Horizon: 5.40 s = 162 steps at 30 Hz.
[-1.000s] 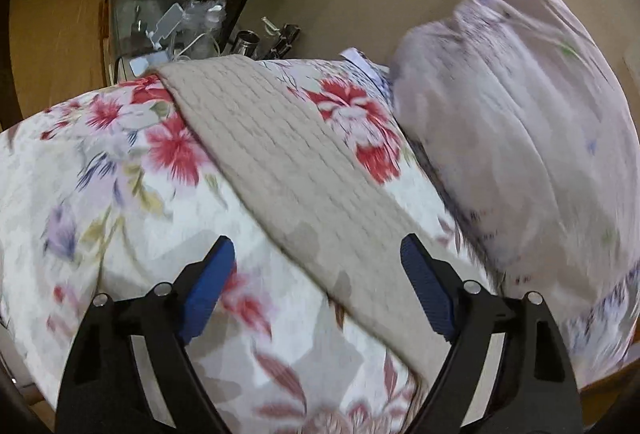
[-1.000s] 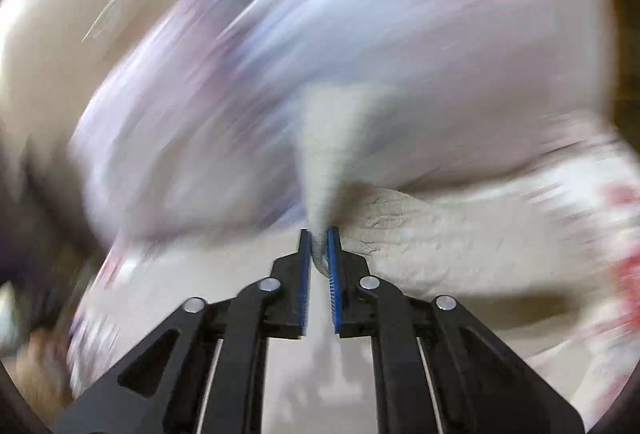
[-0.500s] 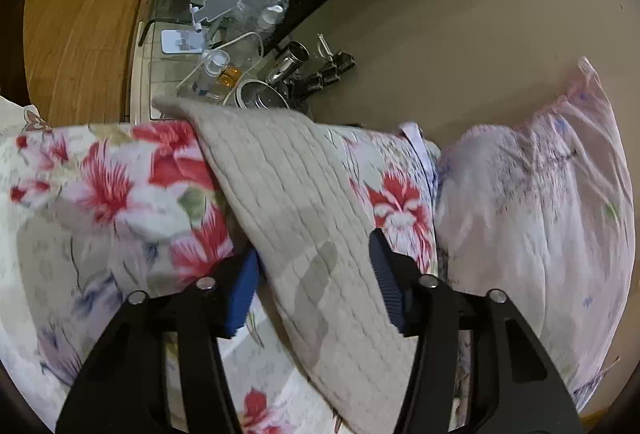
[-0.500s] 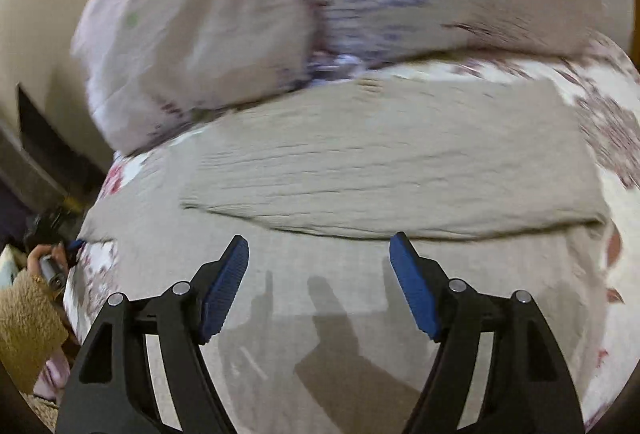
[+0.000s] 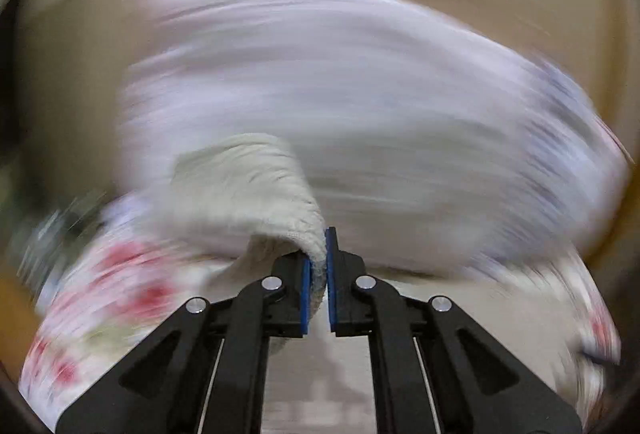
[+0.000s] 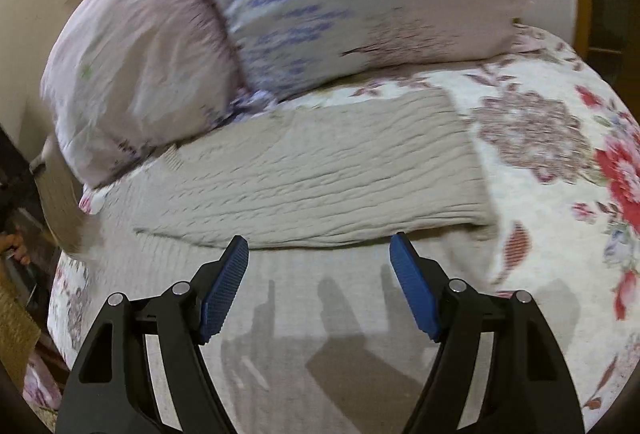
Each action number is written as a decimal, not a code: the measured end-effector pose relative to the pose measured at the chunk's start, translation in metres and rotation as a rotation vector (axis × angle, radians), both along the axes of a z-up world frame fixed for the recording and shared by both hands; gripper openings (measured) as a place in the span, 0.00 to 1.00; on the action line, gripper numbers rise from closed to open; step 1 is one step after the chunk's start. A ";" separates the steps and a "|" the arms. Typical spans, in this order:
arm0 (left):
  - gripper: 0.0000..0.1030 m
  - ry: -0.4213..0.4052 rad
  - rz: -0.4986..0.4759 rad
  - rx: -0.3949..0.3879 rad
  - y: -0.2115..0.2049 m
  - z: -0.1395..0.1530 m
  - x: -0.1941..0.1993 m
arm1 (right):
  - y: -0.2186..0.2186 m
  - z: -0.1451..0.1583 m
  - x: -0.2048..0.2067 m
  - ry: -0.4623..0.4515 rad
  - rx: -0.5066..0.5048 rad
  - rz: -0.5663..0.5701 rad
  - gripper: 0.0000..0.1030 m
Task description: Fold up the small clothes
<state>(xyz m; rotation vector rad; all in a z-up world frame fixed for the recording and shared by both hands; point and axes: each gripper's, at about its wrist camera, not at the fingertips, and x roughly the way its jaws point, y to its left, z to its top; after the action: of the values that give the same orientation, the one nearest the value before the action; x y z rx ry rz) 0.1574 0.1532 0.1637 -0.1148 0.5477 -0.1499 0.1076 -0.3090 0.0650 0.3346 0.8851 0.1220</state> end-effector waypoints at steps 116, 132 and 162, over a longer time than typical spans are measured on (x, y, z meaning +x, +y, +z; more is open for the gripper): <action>0.94 0.382 -0.104 -0.081 -0.149 -0.118 -0.010 | 0.034 0.007 0.052 -0.072 0.246 0.217 0.72; 0.98 0.461 -0.052 0.117 -0.169 -0.155 -0.081 | 0.094 -0.045 -0.015 0.068 -0.180 0.168 0.96; 0.98 0.390 -0.021 0.199 -0.172 -0.161 -0.096 | 0.102 -0.063 -0.033 0.050 -0.300 0.147 0.99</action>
<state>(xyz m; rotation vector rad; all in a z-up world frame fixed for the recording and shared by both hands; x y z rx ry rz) 0.0613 -0.0193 0.0024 0.0579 0.9499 -0.0923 0.0743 -0.2073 0.0019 -0.0077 0.9622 0.1152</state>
